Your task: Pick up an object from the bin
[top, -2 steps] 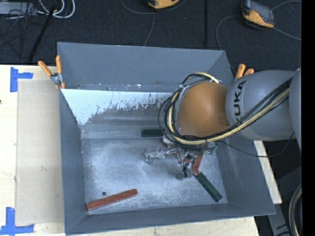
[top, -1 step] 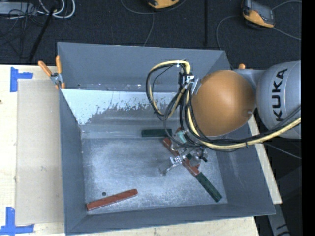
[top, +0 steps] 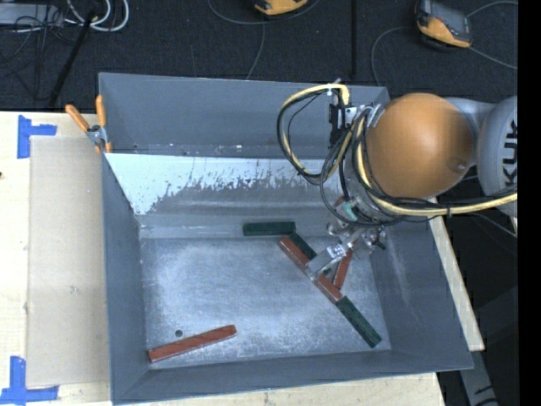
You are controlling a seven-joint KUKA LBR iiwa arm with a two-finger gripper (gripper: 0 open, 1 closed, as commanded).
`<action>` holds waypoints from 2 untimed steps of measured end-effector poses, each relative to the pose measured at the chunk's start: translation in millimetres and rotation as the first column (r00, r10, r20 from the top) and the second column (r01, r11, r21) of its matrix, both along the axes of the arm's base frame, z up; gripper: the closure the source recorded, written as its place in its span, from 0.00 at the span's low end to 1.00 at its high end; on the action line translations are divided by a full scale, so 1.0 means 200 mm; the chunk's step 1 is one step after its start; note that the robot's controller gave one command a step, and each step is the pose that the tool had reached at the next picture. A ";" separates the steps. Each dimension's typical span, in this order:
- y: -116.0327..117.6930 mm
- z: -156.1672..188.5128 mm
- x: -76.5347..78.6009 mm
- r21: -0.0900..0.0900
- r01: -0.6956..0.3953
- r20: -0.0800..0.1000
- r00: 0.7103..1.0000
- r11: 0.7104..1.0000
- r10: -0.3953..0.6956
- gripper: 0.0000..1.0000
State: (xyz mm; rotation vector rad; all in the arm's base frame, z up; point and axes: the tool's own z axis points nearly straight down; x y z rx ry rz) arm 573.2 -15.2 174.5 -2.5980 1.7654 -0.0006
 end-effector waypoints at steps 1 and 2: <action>0.02 -0.54 -0.10 -0.001 0.126 -0.007 0.992 0.992 -0.126 0.00; -0.29 -0.37 -0.04 0.000 0.173 0.001 0.985 0.985 -0.173 0.00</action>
Offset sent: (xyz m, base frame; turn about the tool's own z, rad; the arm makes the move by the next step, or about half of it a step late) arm -0.0193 0.0028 -0.1045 0.1253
